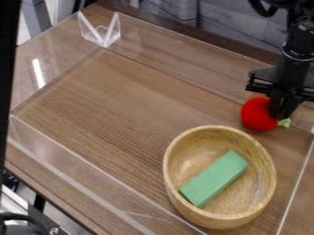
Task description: Move the red fruit to the right
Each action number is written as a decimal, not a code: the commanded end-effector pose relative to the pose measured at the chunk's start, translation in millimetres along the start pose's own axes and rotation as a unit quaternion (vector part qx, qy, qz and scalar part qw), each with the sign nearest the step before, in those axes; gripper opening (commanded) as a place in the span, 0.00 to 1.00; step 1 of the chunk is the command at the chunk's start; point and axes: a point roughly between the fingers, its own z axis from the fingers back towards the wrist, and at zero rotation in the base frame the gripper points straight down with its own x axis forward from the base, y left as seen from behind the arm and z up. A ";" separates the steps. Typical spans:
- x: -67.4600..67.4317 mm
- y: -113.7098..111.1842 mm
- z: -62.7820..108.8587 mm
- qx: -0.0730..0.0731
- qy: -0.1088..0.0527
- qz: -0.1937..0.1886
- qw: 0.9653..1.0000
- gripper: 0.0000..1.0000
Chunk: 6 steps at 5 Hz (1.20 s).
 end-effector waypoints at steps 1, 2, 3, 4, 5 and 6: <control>9.2 0.7 10.9 -0.011 -0.026 0.020 0.999 1.00; 7.4 19.8 5.9 -0.009 -0.029 0.037 0.999 0.00; 7.8 37.3 2.3 -0.009 -0.031 0.056 0.998 1.00; 4.1 43.3 30.6 -0.021 -0.033 0.077 0.996 1.00; 6.5 60.0 44.0 -0.042 -0.030 0.058 0.997 1.00; 9.0 78.9 65.3 -0.067 -0.034 0.040 0.996 1.00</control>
